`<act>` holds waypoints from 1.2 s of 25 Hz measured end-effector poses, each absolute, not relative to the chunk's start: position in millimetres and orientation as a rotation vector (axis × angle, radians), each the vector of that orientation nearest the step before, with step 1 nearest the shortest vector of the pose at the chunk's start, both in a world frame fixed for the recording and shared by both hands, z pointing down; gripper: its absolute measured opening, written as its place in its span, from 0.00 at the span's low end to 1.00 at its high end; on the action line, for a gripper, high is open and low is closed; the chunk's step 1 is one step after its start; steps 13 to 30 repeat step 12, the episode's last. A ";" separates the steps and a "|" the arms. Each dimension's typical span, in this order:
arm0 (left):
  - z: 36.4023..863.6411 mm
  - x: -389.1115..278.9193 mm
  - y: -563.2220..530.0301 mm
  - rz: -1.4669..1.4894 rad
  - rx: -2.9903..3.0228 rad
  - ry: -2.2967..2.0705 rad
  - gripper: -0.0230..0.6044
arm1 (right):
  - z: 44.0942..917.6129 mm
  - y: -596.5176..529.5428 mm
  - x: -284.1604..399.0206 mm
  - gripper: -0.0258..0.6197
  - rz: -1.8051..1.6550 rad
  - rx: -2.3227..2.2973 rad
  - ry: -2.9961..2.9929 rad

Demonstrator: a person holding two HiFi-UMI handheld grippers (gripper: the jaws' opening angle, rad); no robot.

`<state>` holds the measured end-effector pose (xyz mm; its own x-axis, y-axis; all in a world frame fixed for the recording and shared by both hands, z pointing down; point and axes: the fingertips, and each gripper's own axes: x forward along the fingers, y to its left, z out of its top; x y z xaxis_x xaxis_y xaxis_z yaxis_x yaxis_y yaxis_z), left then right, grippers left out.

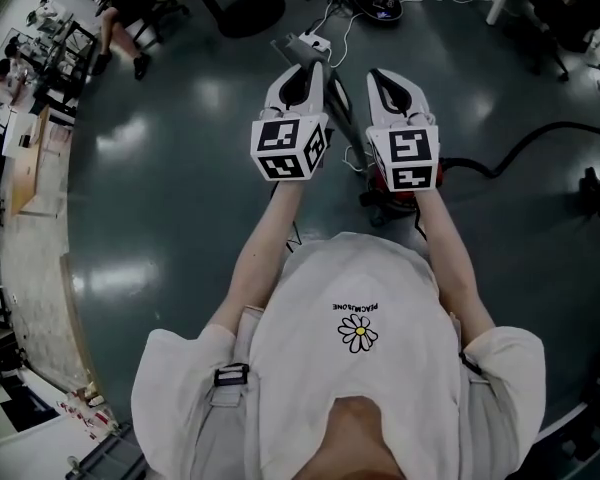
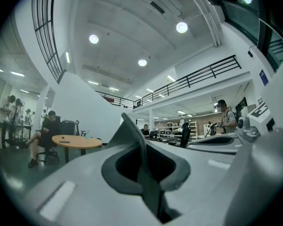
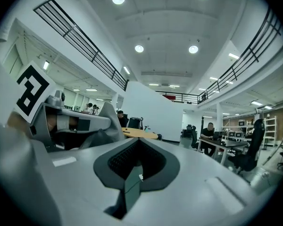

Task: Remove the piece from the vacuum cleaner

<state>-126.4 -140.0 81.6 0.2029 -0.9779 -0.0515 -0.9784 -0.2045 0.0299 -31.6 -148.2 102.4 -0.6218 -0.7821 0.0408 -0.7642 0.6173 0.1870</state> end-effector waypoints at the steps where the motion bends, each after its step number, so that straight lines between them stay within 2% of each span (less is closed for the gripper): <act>1: 81.3 -126.8 -140.1 0.094 -2.430 1.973 0.08 | 102.3 -147.7 -32.6 0.08 -0.235 1.301 -2.715; 30: 83.0 -117.8 -143.1 0.111 -2.440 1.964 0.08 | 100.9 -148.8 -26.8 0.08 -0.251 1.304 -2.712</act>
